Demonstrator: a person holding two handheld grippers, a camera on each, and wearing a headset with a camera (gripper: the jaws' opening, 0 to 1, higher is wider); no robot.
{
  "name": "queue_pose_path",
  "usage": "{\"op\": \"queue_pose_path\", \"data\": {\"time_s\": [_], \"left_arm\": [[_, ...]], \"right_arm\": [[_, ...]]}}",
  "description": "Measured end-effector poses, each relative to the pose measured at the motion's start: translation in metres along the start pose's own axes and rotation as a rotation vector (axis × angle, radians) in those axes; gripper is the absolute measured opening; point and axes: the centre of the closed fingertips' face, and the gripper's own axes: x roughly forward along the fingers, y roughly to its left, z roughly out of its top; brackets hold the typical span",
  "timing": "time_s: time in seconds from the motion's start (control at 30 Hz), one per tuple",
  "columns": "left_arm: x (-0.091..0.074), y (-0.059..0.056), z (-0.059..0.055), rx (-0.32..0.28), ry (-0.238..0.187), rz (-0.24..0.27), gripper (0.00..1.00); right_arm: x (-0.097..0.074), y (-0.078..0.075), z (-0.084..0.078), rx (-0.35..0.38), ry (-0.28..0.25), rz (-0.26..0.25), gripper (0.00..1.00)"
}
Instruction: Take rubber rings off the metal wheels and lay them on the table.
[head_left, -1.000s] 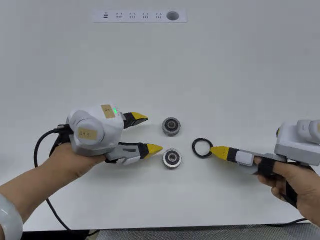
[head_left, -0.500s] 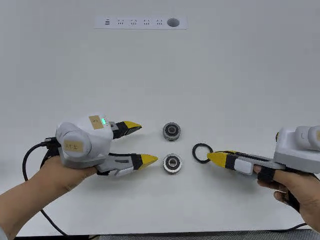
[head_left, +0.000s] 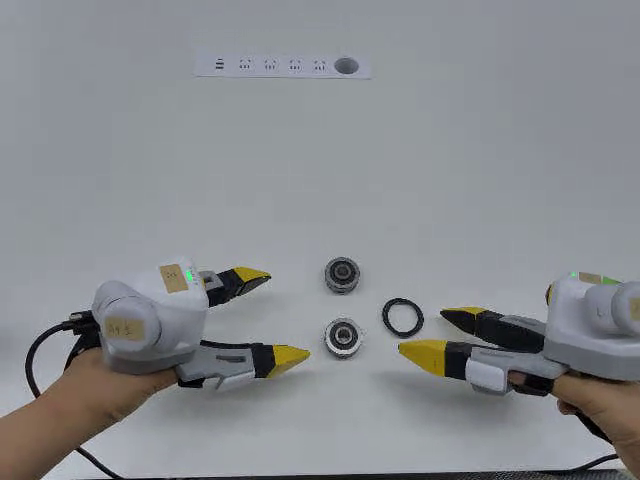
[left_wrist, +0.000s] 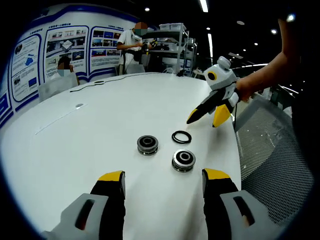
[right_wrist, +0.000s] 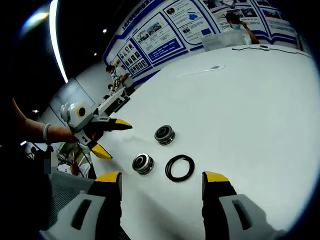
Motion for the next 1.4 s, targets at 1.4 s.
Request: {"op": "queue_pose_path", "data": {"time_s": [1.4], "left_arm": [[-0.057, -0.03, -0.021, -0.119, -0.082, 0.142, 0.99]], "right_arm": [[-0.033, 0.008, -0.016, -0.339, -0.066, -0.153, 1.0]]}}
